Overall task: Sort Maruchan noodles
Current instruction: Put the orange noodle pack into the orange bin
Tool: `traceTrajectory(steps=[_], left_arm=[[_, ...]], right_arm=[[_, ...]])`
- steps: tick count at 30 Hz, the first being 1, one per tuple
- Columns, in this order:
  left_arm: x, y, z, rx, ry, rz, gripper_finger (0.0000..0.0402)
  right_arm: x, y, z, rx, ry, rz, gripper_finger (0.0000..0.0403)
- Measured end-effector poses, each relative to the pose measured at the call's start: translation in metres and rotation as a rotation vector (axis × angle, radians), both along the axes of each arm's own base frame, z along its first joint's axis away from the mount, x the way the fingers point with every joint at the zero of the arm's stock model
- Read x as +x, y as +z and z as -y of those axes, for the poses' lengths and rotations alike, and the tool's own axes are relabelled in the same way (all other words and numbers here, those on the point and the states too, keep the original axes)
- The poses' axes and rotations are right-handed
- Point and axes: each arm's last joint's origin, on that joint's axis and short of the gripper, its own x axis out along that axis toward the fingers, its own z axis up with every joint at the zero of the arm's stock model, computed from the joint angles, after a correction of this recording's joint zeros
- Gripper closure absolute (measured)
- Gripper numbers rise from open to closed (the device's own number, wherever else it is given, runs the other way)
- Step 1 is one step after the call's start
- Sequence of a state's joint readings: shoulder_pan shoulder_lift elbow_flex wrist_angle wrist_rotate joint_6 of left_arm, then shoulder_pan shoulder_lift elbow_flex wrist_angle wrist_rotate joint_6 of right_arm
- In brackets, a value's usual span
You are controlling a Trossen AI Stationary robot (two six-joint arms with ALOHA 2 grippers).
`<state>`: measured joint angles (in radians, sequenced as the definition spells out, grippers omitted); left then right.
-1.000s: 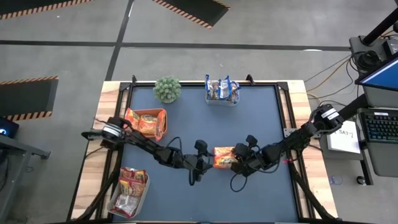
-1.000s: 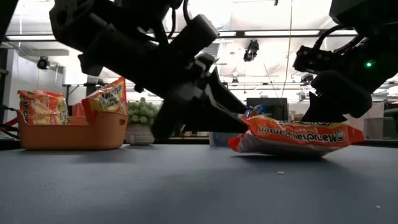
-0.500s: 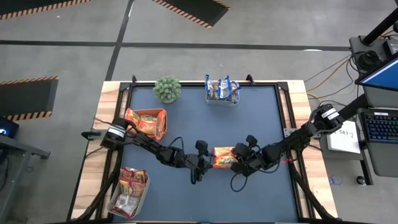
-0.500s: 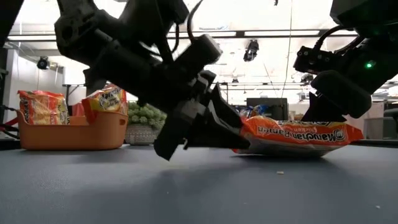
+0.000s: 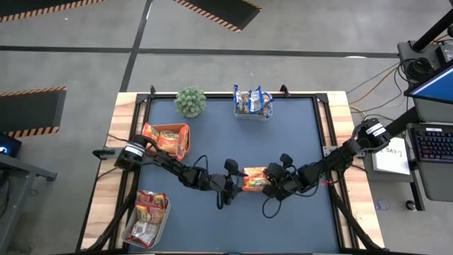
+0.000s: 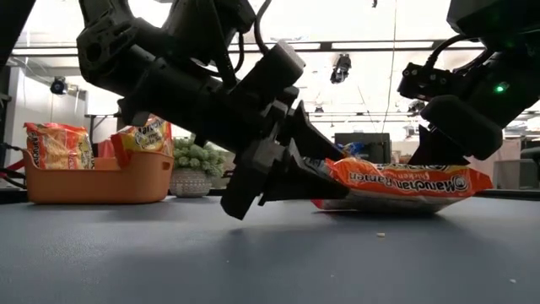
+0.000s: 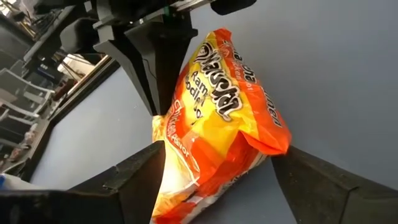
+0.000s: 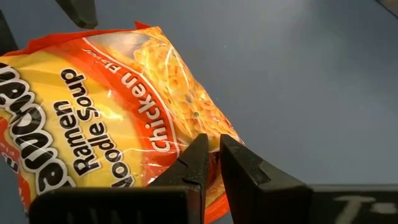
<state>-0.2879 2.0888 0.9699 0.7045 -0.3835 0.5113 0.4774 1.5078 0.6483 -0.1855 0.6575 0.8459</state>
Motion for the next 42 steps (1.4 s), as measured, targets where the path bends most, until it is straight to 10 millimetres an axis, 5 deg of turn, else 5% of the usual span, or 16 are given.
traceTrajectory(steps=[15, 26, 33, 42], left_arm=[[0.013, -0.013, -0.001, 0.013, -0.016, 0.080, 0.0152], [0.013, -0.013, -0.001, 0.016, -0.011, 0.079, 0.0254], [0.013, -0.013, -0.001, 0.020, -0.004, 0.080, 0.0306], [0.012, -0.012, 0.001, 0.025, 0.021, 0.082, 0.0309]], right_arm=[[0.001, 0.000, 0.000, 0.001, 0.003, 0.007, 0.0370], [0.001, 0.001, 0.000, -0.013, -0.001, 0.014, 0.0370], [0.007, 0.022, -0.004, 0.002, 0.043, 0.067, 0.0370], [0.002, 0.055, 0.000, -0.017, 0.045, 0.181, 0.0370]])
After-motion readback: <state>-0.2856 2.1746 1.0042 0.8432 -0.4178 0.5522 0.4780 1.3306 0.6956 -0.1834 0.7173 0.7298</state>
